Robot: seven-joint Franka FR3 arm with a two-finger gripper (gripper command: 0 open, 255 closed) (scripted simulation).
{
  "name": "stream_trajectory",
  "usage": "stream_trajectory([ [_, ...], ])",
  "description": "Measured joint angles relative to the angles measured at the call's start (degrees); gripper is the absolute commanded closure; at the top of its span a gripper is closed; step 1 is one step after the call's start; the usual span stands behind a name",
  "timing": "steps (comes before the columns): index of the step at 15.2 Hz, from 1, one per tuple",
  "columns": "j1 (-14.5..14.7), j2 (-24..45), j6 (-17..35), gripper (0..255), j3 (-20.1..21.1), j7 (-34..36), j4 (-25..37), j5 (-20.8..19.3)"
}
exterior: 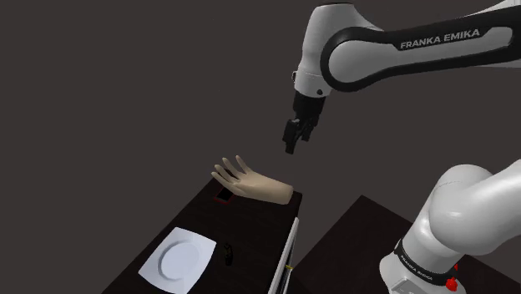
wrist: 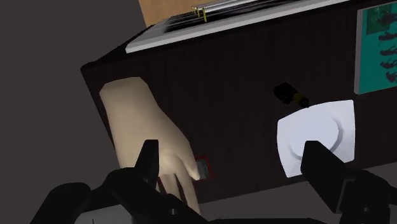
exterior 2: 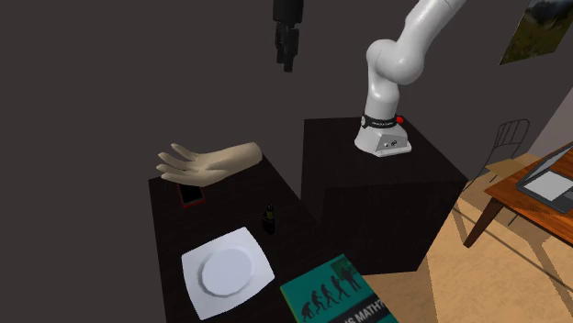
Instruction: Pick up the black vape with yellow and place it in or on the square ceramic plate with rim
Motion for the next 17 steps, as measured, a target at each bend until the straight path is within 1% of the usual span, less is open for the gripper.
stream_trajectory([
  [5, 1.2, 8.0, 8.0, 0, 4.6, 2.1, -0.7, -0.1],
  [9, 1.8, 14.9, 13.5, 0, 8.1, 4.3, 0.1, -1.5],
  [13, 2.0, 23.1, 19.5, 0, 11.8, 7.6, 1.3, -4.5],
  [17, 2.4, 32.1, 23.9, 0, 14.5, 12.2, 4.2, -9.9],
])
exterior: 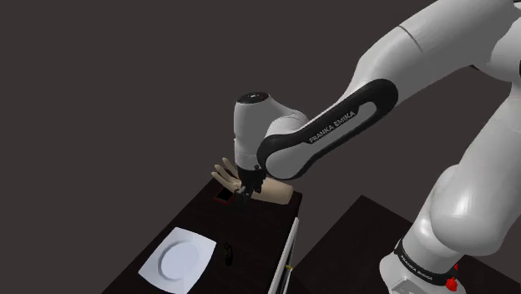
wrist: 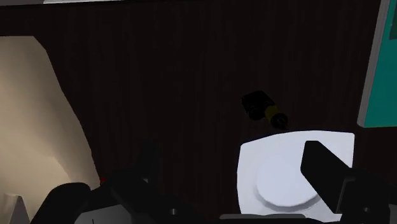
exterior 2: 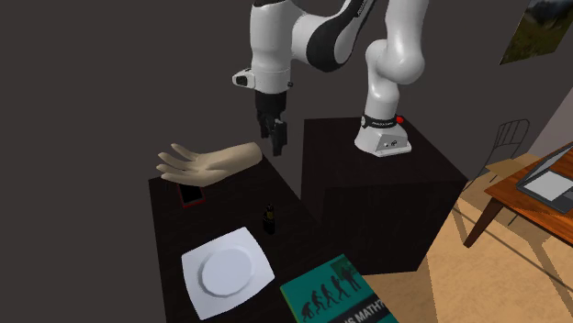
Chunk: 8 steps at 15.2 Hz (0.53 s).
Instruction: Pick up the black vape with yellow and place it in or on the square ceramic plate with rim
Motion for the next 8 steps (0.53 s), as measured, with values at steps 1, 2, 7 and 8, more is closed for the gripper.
stream_trajectory([
  [1, 0.3, 2.2, 1.1, 0, 0.5, 1.3, 0.6, -1.6],
  [2, 0.6, 4.1, 1.5, 0, 0.8, 2.5, 1.6, -3.1],
  [7, 3.8, 15.7, 5.4, 0, 0.6, 9.4, 6.0, -12.5],
  [8, 4.9, 17.9, 5.8, 0, 0.3, 10.7, 7.2, -14.2],
])
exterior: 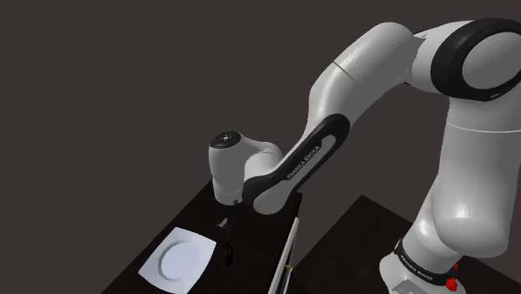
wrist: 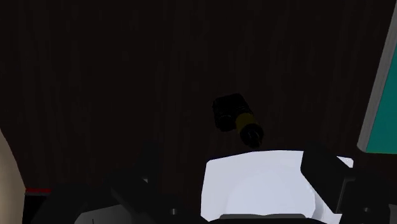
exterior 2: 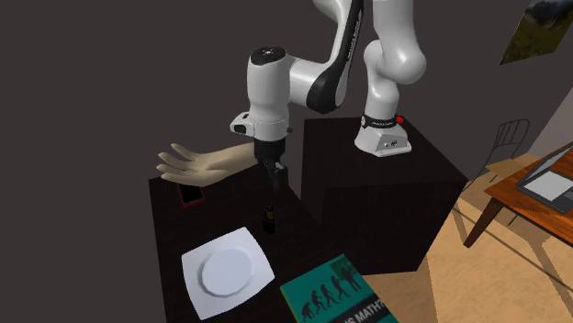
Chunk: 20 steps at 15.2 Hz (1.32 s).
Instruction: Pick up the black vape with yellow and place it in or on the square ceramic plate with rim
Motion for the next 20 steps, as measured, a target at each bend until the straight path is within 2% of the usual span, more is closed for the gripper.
stream_trajectory([
  [4, 3.6, 7.5, 1.1, 0, -1.9, 3.5, 4.5, -5.3],
  [10, 5.4, 12.2, 4.3, 0, -4.2, 5.9, 5.5, -8.8],
  [17, 5.7, 13.1, 4.9, 0, -4.7, 6.3, 5.7, -9.4],
  [18, 5.7, 13.1, 4.9, 255, -4.7, 6.3, 5.7, -9.4],
  [20, 5.7, 13.1, 4.9, 255, -4.7, 6.3, 5.7, -9.4],
])
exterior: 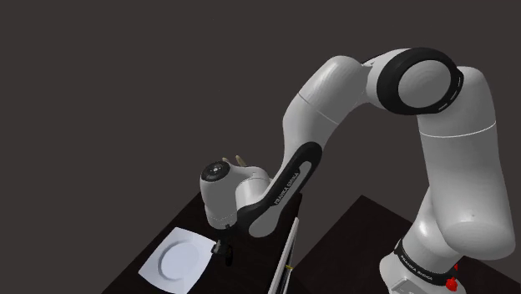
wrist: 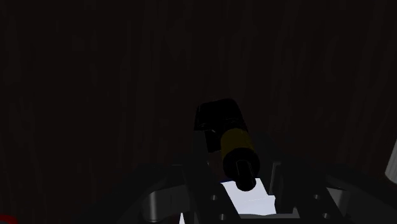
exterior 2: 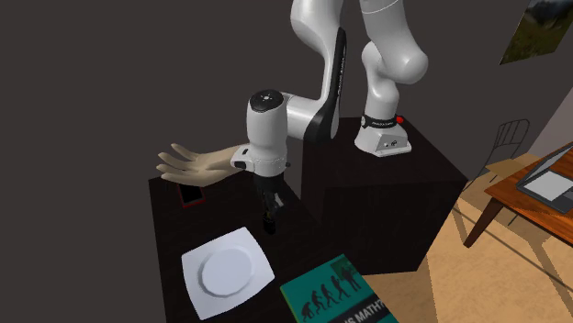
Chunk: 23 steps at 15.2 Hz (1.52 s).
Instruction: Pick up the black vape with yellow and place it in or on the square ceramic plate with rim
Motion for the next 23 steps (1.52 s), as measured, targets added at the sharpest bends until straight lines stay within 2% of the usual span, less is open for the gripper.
stream_trajectory([
  [9, -0.1, -0.4, -0.2, 255, 0.2, -0.1, -0.1, 0.2],
  [23, -3.3, -8.9, -7.5, 255, 4.6, -5.0, -0.5, 6.9],
])
